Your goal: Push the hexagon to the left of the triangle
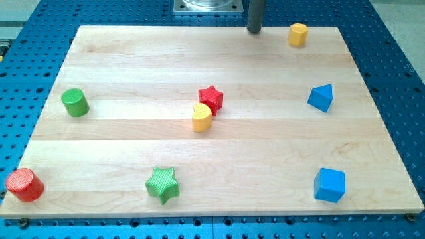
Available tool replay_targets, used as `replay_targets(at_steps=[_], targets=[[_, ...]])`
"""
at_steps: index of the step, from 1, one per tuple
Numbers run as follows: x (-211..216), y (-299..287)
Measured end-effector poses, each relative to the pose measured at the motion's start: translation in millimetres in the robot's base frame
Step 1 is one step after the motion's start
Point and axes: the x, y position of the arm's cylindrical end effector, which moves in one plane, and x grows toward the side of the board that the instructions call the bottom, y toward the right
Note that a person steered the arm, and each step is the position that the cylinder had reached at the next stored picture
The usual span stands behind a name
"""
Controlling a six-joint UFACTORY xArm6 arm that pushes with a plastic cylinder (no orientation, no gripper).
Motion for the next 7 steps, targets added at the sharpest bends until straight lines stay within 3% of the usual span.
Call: replay_targets(at_steps=[1,3,4,5,6,7], targets=[[1,17],[1,150],[19,137],[49,81],[125,42],[160,41]])
